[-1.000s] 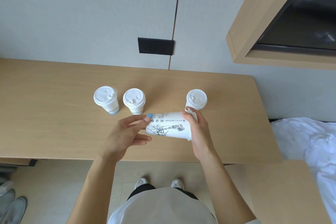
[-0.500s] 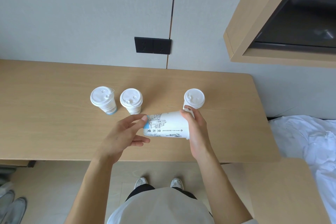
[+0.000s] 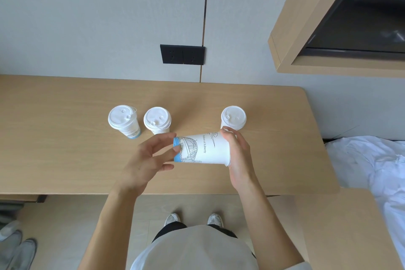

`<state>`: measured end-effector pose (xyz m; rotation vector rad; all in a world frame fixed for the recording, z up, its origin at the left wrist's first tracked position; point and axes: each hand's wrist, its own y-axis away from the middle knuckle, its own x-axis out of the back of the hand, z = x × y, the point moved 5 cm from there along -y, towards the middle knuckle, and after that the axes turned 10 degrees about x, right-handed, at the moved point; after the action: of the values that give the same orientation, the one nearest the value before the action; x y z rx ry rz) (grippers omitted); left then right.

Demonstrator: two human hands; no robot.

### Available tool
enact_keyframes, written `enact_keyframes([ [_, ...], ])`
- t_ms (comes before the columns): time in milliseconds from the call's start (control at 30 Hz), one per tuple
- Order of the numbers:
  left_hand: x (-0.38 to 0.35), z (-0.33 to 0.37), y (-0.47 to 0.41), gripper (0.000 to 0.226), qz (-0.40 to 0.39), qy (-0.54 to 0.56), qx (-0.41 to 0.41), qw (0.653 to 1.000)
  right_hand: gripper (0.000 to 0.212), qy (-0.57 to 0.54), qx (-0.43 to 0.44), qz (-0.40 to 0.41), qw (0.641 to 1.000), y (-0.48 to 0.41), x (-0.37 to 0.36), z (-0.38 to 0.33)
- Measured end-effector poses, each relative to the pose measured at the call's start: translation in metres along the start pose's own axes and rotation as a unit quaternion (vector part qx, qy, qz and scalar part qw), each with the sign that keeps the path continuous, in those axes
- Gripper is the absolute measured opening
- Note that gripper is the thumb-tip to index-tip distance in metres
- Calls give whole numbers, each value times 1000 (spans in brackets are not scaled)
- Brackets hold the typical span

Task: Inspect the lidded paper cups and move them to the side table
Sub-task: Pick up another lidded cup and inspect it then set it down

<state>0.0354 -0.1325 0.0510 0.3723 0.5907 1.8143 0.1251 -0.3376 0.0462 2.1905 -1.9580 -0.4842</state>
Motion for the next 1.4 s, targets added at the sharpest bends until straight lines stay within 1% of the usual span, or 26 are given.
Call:
enact_keyframes([
  [33,-1,1,0,27,6,-1,5,1000,32,-2,0,1,1000,-1,0,0],
  [100,-2,0,0,29,9,-12,15,1000,34,0,2,1,1000,0,-1,-2],
  [233,0,0,2,46,-13,6,-8,1000,43,-2,6,6,1000,-1,1,-1],
  [267,1,0,3,45,-11,6,-11,1000,45,-5,5,6,1000,0,1,-1],
  [367,-1,-1,3,30,-1,10,-1,1000,48,-5,10,4,1000,1,-1,1],
  [400,-1,-2,4,30,0,10,0,1000,48,-6,12,3,1000,1,-1,1],
  [467,0,0,7,40,-1,12,-21,1000,48,-8,5,5,1000,4,-2,0],
  [533,1,1,8,44,1,12,-34,999,51,-11,-2,1,1000,7,-2,-1],
  [567,2,0,8,42,5,14,-28,999,51,-9,-3,-3,1000,7,-2,-2],
  [633,2,-2,7,30,20,13,-3,1000,44,-3,-5,-6,1000,7,-3,-3],
  [700,3,-5,7,27,21,12,-5,1000,38,-1,-7,-7,1000,7,-3,-1],
  [800,4,-4,10,35,12,26,-20,999,39,-11,-10,-4,1000,6,-3,1],
  [933,5,-7,7,29,27,18,-7,999,37,-14,-1,-10,1000,5,-3,3],
  [1033,6,-3,9,41,18,27,-38,999,35,-13,3,-10,1000,2,0,5],
  [1133,4,1,12,43,24,20,-61,998,35,-12,-3,8,1000,0,2,9],
  [1200,-2,6,12,36,42,-9,-78,996,39,-32,-12,18,999,-1,3,16],
  [1267,-15,10,14,33,61,-68,-103,990,48,-63,-39,19,997,-5,3,27],
  [1300,-22,14,15,37,85,-121,-131,980,55,-92,-55,20,994,-7,4,34],
  [1333,-31,18,20,46,113,-185,-172,961,60,-132,-72,24,988,-7,5,38],
  [1367,-44,21,25,58,121,-251,-215,936,58,-180,-88,19,979,-7,4,42],
  [1400,-59,21,30,72,111,-313,-247,910,51,-216,-97,1,972,-10,5,47],
])
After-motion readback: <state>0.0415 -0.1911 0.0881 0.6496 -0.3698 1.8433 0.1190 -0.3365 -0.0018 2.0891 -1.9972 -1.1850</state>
